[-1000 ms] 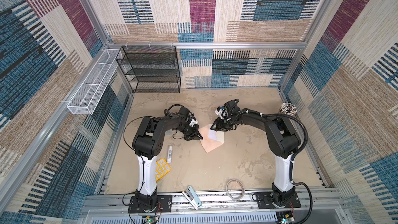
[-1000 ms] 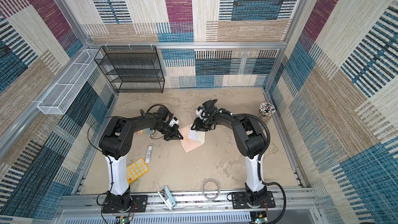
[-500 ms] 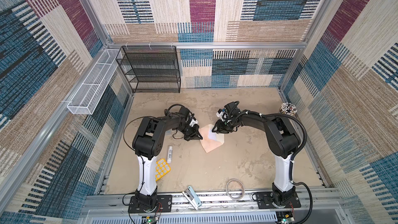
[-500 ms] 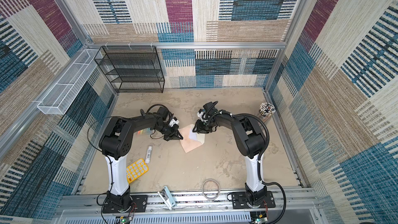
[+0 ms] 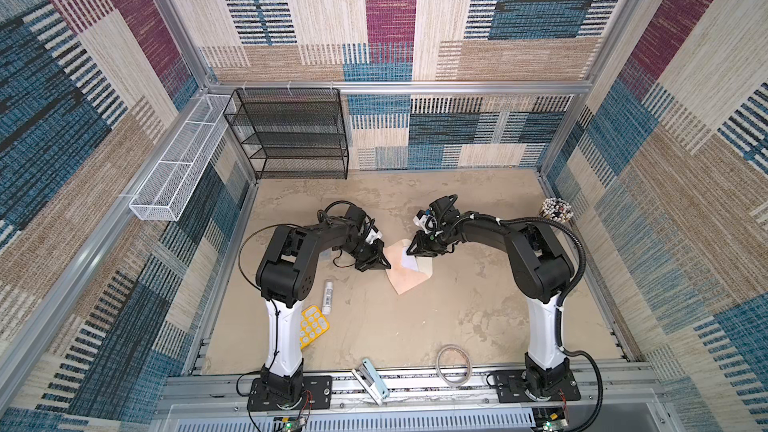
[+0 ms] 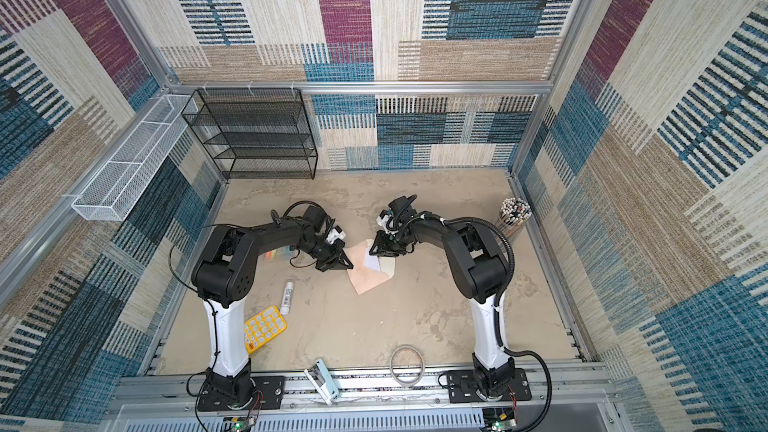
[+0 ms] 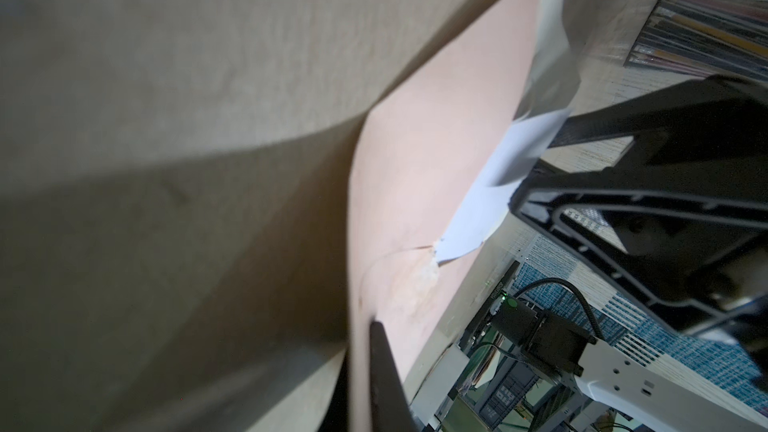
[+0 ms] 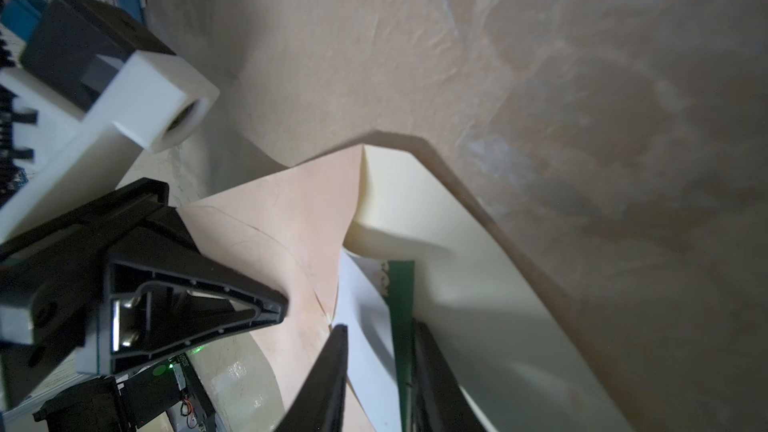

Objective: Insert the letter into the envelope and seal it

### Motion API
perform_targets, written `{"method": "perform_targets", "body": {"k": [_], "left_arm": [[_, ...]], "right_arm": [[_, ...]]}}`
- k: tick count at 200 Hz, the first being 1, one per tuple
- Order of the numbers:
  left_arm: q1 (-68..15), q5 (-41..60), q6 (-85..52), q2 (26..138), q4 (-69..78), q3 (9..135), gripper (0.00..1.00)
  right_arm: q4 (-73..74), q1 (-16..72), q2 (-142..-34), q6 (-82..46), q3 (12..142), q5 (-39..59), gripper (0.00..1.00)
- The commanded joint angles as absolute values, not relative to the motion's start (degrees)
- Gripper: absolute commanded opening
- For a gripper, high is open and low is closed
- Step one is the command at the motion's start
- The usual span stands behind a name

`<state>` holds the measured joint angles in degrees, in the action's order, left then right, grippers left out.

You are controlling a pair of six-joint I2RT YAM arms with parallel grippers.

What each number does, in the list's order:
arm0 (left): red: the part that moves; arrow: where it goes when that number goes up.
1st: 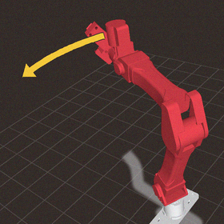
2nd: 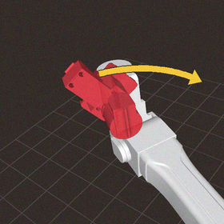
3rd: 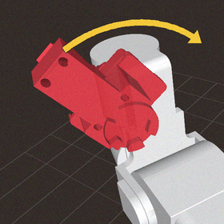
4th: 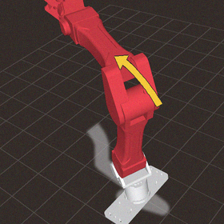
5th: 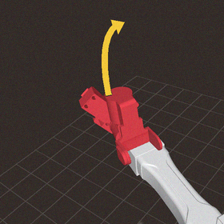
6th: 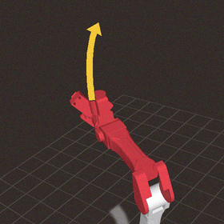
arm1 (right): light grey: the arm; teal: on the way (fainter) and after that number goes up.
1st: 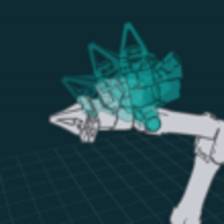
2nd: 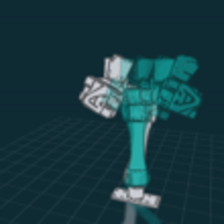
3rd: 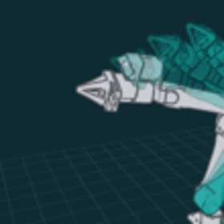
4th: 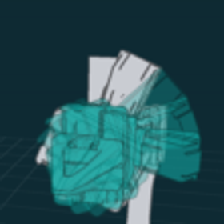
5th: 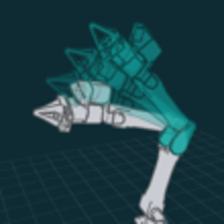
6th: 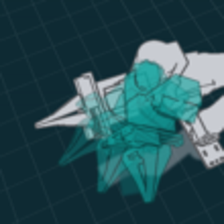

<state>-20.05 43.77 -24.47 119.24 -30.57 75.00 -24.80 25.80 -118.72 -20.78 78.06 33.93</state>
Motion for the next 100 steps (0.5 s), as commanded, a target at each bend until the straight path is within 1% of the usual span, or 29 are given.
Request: {"method": "perform_targets", "body": {"k": [1, 19, 27, 33, 44, 65, 77, 100], "left_arm": [[-20.0, 40.4, -22.7, 119.6, -32.3, 75.4, 0.04], [-20.0, 40.5, -22.5, 119.6, -32.4, 75.4, 0.04], [-20.0, 40.6, -22.4, 119.5, -32.6, 75.4, 0.06], [-20.0, 40.6, -22.3, 119.3, -32.6, 75.4, 0.11], [-20.0, 40.5, -22.3, 118.9, -32.6, 75.2, 0.22], [-20.0, 40.8, -22.4, 117.8, -32.2, 74.5, 0.34], [-20.0, 41.1, -22.6, 117.1, -31.6, 74.0, 0.37], [-19.9, 41.2, -22.9, 115.9, -31.1, 73.4, 0.37]], "right_arm": [[-24.3, 25.9, -119.0, -21.0, 78.5, 34.4, 0.22], [-24.4, 25.9, -118.9, -21.0, 78.5, 34.1, 0.17], [-24.3, 25.9, -118.8, -20.9, 78.3, 34.0, 0.15], [-24.3, 25.9, -118.8, -20.8, 78.2, 33.8, 0.14], [-24.4, 25.9, -118.6, -20.9, 78.0, 33.6, 0.13], [-24.5, 25.9, -118.2, -20.7, 77.5, 33.0, 0.09], [-24.4, 25.9, -118.0, -20.6, 77.1, 32.9, 0.07], [-24.4, 25.9, -117.5, -20.4, 76.6, 31.9, 0.06]]}}
